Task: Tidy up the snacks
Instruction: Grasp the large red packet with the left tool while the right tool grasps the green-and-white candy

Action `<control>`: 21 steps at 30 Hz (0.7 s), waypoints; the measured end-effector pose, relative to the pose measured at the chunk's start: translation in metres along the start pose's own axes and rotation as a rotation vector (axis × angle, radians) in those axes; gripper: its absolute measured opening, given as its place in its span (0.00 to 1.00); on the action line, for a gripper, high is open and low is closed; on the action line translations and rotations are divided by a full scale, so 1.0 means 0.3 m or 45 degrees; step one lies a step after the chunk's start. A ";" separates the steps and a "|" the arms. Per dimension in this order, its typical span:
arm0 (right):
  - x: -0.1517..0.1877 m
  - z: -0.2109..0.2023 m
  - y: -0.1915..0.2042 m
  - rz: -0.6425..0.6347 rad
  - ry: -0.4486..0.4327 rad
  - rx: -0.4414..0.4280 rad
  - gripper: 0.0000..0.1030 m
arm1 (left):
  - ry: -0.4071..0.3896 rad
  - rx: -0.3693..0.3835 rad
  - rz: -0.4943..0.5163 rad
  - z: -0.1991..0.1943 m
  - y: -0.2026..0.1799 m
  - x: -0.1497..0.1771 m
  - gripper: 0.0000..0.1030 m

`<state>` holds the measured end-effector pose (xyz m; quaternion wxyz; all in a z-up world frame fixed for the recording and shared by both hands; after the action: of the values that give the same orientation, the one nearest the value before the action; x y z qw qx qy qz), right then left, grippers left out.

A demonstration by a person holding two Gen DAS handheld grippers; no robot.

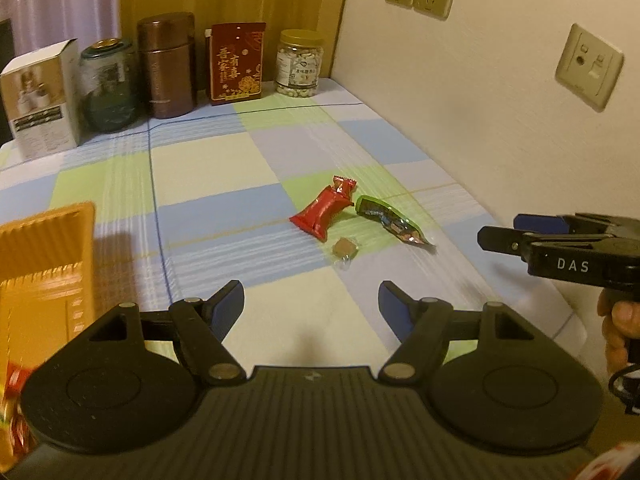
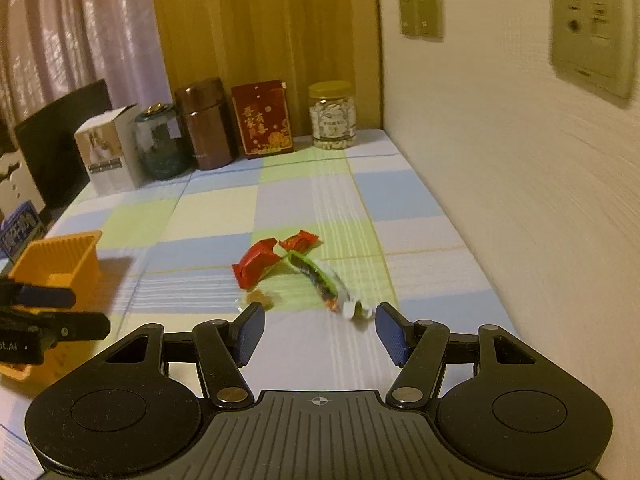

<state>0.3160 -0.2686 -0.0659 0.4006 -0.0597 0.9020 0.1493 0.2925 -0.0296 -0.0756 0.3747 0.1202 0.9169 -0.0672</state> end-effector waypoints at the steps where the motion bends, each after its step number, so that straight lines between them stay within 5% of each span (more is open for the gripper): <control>1: -0.003 0.021 -0.006 -0.016 0.003 -0.010 0.61 | 0.002 -0.002 0.011 0.023 0.002 -0.010 0.69; 15: -0.021 0.324 -0.076 -0.194 0.105 -0.098 0.59 | 0.027 0.013 0.123 0.297 0.026 -0.119 0.69; 21: -0.025 0.428 -0.082 -0.242 0.154 -0.134 0.46 | 0.048 0.037 0.149 0.374 0.029 -0.121 0.69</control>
<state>0.4171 -0.2513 -0.1473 0.3542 -0.1748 0.9057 0.1538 0.3952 -0.0515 -0.1300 0.3589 0.1805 0.9141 -0.0562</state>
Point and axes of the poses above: each gripper's, at about its wrist camera, not at the fingertips, and z roughly the way its jaws point, y to its left, x to its underside, the point moved 4 cm from there along z, roughly the way its jaws point, and after that the axes turned 8 degrees about z, right-handed, at the moved point
